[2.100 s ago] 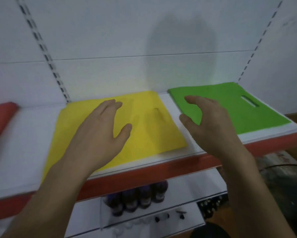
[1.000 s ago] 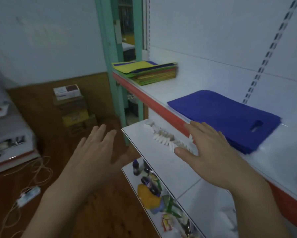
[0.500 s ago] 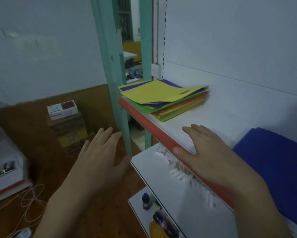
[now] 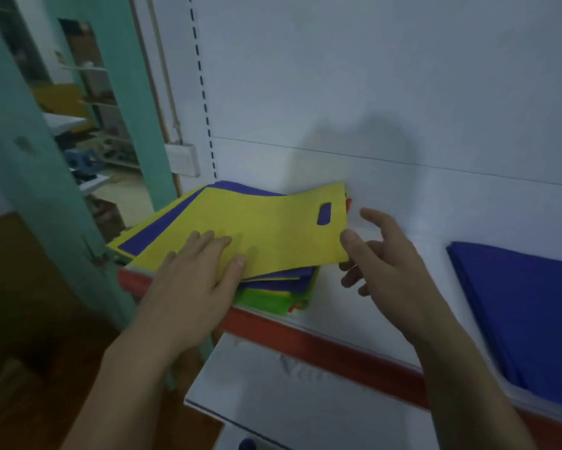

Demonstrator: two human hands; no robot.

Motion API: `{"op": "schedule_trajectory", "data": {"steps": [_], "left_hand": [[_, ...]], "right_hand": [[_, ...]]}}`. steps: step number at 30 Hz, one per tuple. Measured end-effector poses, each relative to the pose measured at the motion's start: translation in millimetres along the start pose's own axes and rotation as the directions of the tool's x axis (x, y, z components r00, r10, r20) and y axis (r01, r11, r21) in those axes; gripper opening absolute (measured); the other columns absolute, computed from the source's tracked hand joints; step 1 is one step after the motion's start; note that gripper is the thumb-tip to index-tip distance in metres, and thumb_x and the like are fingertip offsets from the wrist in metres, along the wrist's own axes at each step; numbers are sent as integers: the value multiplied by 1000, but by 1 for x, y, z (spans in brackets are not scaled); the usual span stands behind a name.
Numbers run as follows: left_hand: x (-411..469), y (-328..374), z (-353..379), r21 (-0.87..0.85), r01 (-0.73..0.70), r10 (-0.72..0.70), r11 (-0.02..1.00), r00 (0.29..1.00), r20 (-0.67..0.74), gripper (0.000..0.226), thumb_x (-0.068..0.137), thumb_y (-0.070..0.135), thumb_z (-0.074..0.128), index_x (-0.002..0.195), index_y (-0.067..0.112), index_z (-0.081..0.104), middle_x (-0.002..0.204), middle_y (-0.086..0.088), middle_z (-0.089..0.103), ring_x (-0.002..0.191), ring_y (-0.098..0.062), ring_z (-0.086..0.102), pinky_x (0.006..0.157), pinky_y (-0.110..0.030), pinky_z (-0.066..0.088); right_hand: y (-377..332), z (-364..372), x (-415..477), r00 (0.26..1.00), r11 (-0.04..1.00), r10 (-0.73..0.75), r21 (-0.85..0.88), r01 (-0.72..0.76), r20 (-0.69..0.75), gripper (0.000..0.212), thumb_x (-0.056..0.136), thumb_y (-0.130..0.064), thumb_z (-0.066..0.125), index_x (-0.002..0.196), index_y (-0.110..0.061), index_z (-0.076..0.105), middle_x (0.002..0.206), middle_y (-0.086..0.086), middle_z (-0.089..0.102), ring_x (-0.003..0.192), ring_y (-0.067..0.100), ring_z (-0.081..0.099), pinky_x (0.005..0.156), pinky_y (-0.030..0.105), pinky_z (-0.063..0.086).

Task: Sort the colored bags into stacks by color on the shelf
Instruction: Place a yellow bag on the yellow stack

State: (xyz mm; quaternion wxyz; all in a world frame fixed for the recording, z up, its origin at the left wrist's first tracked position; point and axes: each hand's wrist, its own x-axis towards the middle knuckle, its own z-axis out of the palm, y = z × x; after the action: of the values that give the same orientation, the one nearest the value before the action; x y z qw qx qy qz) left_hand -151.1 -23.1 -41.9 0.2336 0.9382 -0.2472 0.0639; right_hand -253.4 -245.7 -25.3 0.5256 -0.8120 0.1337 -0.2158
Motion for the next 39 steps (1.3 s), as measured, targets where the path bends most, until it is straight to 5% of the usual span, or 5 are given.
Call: {"op": "schedule_trajectory", "data": {"steps": [4,9,15,23,39], "left_hand": [[24,-3,19,72,-98,86,993,986,146,99,74,76,-8,150,27,34,162,3,23,150,-12,11,120,-43,12],[36,-12,17,-129,-221,240,967,958,159,88,81,78,4,146,32,41,154,13,36,146,-9,24,120,-43,20],[56,-70,-10,74,31,-41,997,989,139,80,87,73,17,151,28,34,158,-7,30,150,-26,14,120,-52,12],[70,-59,-6,-89,-66,77,994,989,130,60,95,63,29,142,29,43,141,3,50,120,-21,54,104,-51,41],[92,-52,-19,138,30,-35,990,999,31,74,83,51,69,147,39,33,142,6,49,134,-26,39,104,-53,31]], "right_hand": [[-6,23,-2,990,1000,2,-21,-5,-140,38,96,-29,61,130,-36,48,80,6,68,64,12,67,58,20,47],[-7,41,-4,946,1000,-9,-6,7,-324,31,90,-12,63,112,-33,59,95,3,67,60,10,65,52,15,47],[-5,62,-4,948,987,-15,-158,-37,-318,24,92,-33,60,114,-41,52,79,-5,64,62,13,62,60,29,52],[-10,55,-4,912,938,-134,-347,-9,-387,18,87,-27,70,102,-32,61,76,-12,63,75,2,57,58,12,41],[-7,54,-13,899,848,-182,-526,-62,-399,32,89,-34,66,121,-33,66,92,-12,57,66,-3,53,63,9,31]]}}
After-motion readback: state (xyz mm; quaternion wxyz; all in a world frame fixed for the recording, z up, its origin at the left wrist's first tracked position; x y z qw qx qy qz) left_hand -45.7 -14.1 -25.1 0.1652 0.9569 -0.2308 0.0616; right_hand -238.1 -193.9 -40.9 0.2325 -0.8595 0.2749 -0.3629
